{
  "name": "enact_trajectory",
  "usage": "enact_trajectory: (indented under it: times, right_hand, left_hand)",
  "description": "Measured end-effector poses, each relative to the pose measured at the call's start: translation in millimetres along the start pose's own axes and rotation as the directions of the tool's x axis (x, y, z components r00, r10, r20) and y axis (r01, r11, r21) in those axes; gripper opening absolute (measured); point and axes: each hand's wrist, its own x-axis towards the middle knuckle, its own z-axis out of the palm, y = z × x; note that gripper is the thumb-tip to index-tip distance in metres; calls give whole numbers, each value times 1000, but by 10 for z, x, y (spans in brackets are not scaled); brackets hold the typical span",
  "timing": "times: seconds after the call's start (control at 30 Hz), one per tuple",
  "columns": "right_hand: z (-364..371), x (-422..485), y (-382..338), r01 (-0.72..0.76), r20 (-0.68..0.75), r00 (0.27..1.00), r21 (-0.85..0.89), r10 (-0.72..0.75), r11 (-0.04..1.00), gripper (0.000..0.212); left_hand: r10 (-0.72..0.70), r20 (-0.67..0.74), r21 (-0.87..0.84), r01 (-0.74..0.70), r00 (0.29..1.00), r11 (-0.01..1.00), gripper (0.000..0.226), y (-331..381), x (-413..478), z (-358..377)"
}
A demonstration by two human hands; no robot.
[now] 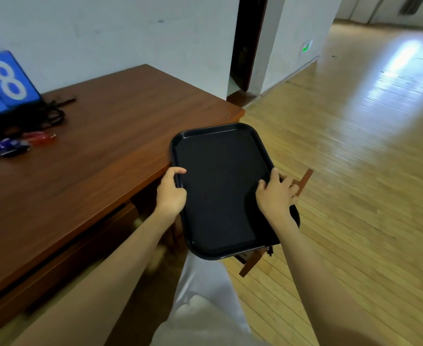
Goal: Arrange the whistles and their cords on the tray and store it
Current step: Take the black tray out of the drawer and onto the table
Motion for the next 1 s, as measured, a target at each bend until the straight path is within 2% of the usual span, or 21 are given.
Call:
enact_trajectory:
  times: [0.17, 0.33, 0.5, 0.67, 0.83, 1.0]
  right_hand:
    - [263, -96, -539, 163, 101, 981, 24, -164, 986, 44]
    - [641, -264, -1143, 348, 226, 910, 34, -347, 937, 39]
    - [991, -511, -1726, 531, 317, 791, 67, -522, 845, 32]
    - [1280, -813, -2151, 666, 384, 665, 84, -641, 741, 32]
    - [1486, -1074, -2461, 754, 431, 558, 94, -709, 650, 34]
    - [1631, -1183, -2833, 863, 541, 401, 47, -739, 503, 42]
  left_hand:
    - [-39, -187, -88, 23, 982, 996, 51, -60, -20, -603]
    - [-117, -379, -111, 81, 918, 991, 47, -270, -113, -1251]
    - [-147, -534, -86, 119, 833, 989, 43, -482, -359, -1809]
    - [-209, -607, -101, 186, 766, 977, 41, -721, -634, -2223]
    - [-215, -663, -73, 224, 717, 972, 44, -952, -829, -2488]
    - [-210, -694, 59, 345, 689, 937, 47, -1094, -921, -2626]
